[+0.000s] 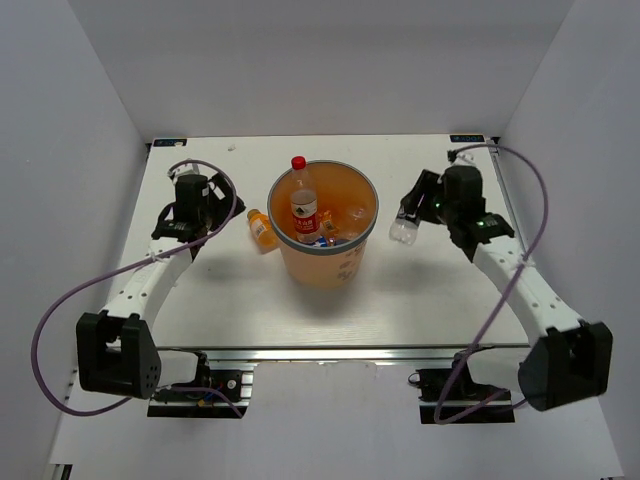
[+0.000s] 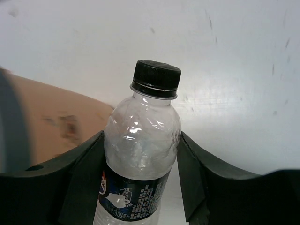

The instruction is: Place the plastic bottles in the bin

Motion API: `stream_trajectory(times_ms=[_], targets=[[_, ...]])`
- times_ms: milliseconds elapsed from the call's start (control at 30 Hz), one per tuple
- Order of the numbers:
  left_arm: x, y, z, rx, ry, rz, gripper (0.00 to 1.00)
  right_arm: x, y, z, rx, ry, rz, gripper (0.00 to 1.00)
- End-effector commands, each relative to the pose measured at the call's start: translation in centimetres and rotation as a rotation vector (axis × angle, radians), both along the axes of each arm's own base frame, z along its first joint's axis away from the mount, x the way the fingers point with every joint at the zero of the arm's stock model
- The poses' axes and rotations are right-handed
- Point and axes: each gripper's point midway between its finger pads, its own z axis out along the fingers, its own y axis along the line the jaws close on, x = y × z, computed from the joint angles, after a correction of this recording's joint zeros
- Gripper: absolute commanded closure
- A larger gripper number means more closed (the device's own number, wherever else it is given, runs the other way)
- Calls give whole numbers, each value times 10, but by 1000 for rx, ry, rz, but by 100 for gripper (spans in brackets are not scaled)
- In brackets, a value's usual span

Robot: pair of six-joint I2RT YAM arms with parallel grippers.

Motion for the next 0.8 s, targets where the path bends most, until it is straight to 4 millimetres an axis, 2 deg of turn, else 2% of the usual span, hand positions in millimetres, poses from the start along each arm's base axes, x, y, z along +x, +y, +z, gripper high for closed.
stream_trajectory(times_ms=[0,33,67,200,233,300,333,367,400,467,533,600,700,733,767], targets=[[7,-7,-4,-22,-12,-39,2,-4,5,98,-3,-246,77,66],[9,-9,-6,-30,-7,-44,2,-8,13,113,9,-287,118,66],[10,-10,-6,-38,-5,-41,2,-15,30,142,50,-370,203,62],[17,-17,-14,-51,19,-72,2,-41,83,183,81,-487,472,59],[20,-16,-17,-51,31,-70,2,-46,101,181,81,-488,558,58],[23,-17,-22,-53,39,-64,2,-65,128,187,114,-493,725,49],[24,-18,-29,-58,53,-64,2,-61,137,177,112,-457,753,47],[25,-20,-32,-65,57,-72,2,-62,142,173,115,-438,775,38],[27,-23,-34,-77,60,-84,2,-63,145,166,114,-407,788,27],[30,-32,-45,-104,93,-122,2,-58,148,161,105,-394,795,11],[33,-36,-52,-111,118,-137,2,-52,144,159,83,-411,765,11],[37,-40,-62,-122,142,-157,2,-40,132,156,53,-419,689,11],[41,-43,-72,-130,170,-168,2,-39,116,156,84,-418,638,11],[42,-44,-73,-134,169,-167,2,-43,111,165,95,-449,627,11],[43,-46,-74,-141,167,-171,2,-42,107,162,100,-461,613,11]])
